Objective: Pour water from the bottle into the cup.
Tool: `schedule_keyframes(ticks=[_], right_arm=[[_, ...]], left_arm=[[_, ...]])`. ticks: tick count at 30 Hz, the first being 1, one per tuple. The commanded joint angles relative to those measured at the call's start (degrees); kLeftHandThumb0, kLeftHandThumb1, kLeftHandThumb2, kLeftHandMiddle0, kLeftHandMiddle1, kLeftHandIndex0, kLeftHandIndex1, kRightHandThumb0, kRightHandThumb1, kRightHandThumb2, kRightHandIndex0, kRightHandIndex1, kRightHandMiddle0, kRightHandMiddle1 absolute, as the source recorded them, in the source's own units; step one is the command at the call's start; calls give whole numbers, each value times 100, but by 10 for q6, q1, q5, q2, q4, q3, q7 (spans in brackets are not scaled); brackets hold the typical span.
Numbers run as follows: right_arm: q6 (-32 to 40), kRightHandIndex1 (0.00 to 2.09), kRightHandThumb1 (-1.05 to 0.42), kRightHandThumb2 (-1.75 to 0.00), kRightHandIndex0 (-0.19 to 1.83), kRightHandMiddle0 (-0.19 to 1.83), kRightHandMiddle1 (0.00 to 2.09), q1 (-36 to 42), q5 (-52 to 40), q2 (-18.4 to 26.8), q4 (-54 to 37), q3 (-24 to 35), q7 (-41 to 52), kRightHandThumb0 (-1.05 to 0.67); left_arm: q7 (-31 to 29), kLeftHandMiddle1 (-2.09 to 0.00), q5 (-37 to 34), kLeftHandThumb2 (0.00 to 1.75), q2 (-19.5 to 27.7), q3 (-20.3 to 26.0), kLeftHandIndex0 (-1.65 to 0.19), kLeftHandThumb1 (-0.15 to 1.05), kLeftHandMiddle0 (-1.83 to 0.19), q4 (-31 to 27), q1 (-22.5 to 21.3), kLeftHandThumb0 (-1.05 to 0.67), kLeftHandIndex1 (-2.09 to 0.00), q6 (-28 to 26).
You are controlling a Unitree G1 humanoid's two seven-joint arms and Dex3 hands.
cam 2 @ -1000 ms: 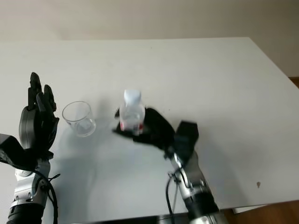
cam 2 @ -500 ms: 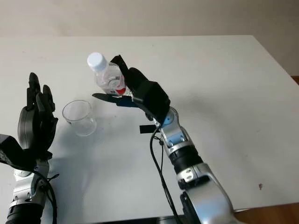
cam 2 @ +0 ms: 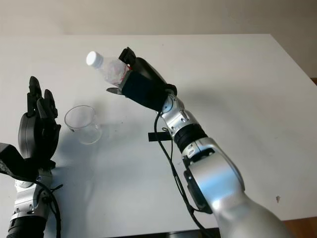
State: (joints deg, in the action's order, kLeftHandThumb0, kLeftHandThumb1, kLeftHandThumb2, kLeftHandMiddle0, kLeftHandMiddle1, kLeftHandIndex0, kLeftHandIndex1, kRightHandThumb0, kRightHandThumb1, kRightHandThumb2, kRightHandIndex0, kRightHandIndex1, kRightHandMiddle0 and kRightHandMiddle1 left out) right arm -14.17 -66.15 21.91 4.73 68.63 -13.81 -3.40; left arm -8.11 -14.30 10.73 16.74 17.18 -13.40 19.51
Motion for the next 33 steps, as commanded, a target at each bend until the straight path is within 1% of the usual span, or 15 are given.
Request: schedule_keyframes(ticks=[1, 6, 10, 14, 17, 20, 27, 30, 33], right_arm=[[-6, 209, -104, -17, 89, 64, 209, -33, 17, 11, 9, -12, -17, -10], [-20, 209, -104, -15, 91, 63, 209, -44, 57, 22, 22, -40, -55, -12], [-43, 209, -105, -15, 94, 53, 209, -43, 83, 31, 28, -57, -89, -13], [-67, 209, -104, -14, 96, 44, 209, -40, 122, 41, 32, -87, -146, -13], [-72, 209, -105, -14, 97, 33, 209, -39, 150, 45, 35, -110, -179, -14], [-71, 209, -105, -15, 95, 29, 209, -40, 163, 43, 37, -123, -191, -14], [-76, 209, -105, -17, 92, 24, 209, -39, 201, 42, 42, -161, -230, -11], [-69, 209, -105, -16, 95, 23, 209, -42, 222, 39, 44, -180, -252, -13], [-68, 209, -105, -19, 101, 26, 209, -43, 229, 35, 47, -186, -265, -13]], left_arm=[[3, 0, -3, 69, -8, 2, 19, 105, 19, -4, 3, -91, 0, 1], [-2, 0, -4, 69, -6, 1, 19, 105, 19, 0, 3, -91, 0, 4], [1, 0, -1, 69, -7, 0, 19, 105, 19, -4, 5, -90, 0, 3], [0, 0, 0, 70, -6, -1, 19, 105, 19, -7, 7, -90, 0, 1], [-5, 0, -3, 70, -6, -1, 19, 105, 19, -6, 9, -90, 0, 1], [-3, 0, -4, 70, -7, 0, 19, 105, 19, -6, 8, -90, 0, 2], [-3, 0, -4, 70, -9, -1, 19, 105, 19, -9, 9, -90, 0, 2], [1, 0, 0, 71, -10, -2, 19, 105, 19, -11, 10, -91, 0, 1], [0, 0, -2, 71, -11, -2, 19, 105, 19, -10, 10, -90, 0, 1]])
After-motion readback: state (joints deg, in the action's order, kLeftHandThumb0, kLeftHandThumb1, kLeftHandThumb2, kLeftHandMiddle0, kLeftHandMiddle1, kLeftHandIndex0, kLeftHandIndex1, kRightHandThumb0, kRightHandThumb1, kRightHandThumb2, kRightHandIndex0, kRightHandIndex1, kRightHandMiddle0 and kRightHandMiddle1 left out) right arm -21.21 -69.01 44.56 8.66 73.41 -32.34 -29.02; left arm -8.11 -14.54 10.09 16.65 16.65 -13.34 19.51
